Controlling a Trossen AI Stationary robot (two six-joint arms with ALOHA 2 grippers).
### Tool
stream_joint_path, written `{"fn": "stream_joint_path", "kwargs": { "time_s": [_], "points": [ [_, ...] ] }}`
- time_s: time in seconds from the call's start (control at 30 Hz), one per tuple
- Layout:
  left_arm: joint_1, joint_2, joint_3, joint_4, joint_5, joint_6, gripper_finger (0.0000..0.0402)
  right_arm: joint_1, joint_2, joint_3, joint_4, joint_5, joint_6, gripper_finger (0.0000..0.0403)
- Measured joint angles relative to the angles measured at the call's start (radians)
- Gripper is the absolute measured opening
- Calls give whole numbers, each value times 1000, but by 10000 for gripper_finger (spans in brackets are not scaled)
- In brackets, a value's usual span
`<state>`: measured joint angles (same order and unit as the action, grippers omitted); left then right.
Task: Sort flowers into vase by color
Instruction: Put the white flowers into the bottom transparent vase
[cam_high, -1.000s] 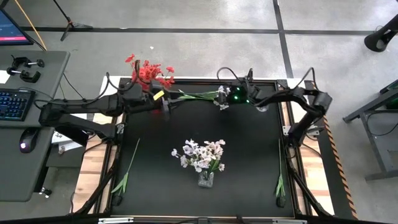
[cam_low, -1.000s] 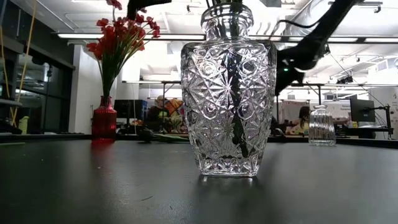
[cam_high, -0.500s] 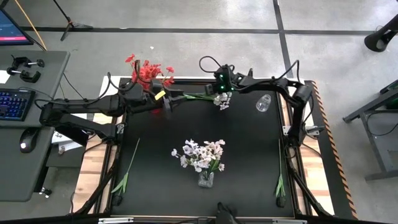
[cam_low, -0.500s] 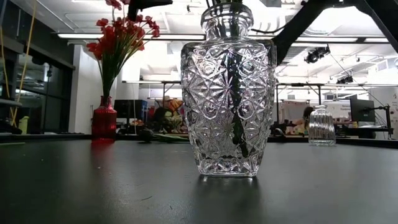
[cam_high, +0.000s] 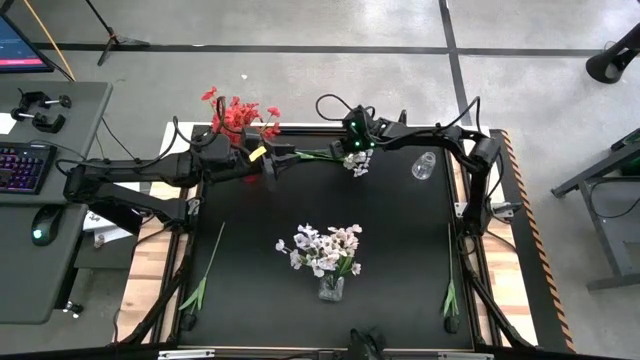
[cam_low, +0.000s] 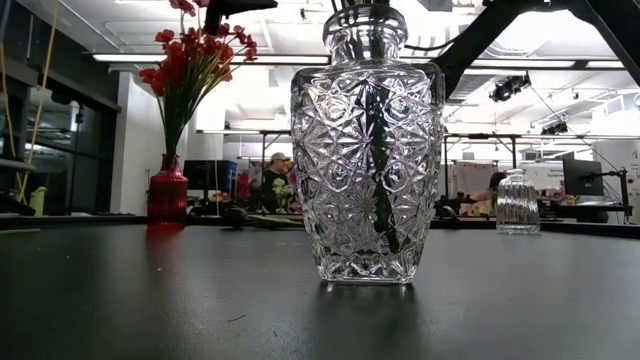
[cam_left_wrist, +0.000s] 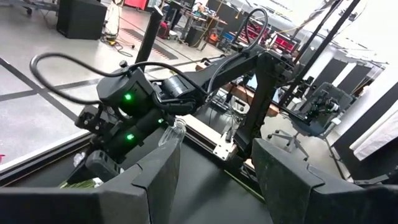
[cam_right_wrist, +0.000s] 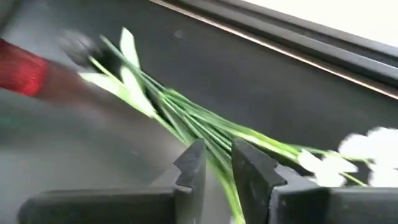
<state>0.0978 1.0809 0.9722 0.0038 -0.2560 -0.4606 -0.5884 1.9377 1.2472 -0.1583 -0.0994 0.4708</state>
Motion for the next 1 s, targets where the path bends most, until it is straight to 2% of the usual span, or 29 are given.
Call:
{"fn": "stream_joint_path", "kwargs": {
  "time_s": [0.2, 0.37, 0.5, 0.7, 0.83, 1.0],
  "points": [
    [0, 0, 0, -2, 0, 0, 188, 0, 0, -1, -116, 30, -55, 6],
    [0, 0, 0, -6, -1, 0, 188, 0, 0, -1, -168, 26, -91, 24],
    [0, 0, 0, -7, -1, 0, 188, 5, 0, -1, -267, -5, -167, 4],
    [0, 0, 0, -7, -1, 10, 188, 46, 0, -1, -448, -84, -257, 1],
    [0, 0, 0, -9, -1, 10, 188, 100, -4, -2, -586, -94, -341, 0],
    [0, 0, 0, -11, -1, 11, 188, 144, -93, -114, -611, -99, -386, 0]
  ]
}}
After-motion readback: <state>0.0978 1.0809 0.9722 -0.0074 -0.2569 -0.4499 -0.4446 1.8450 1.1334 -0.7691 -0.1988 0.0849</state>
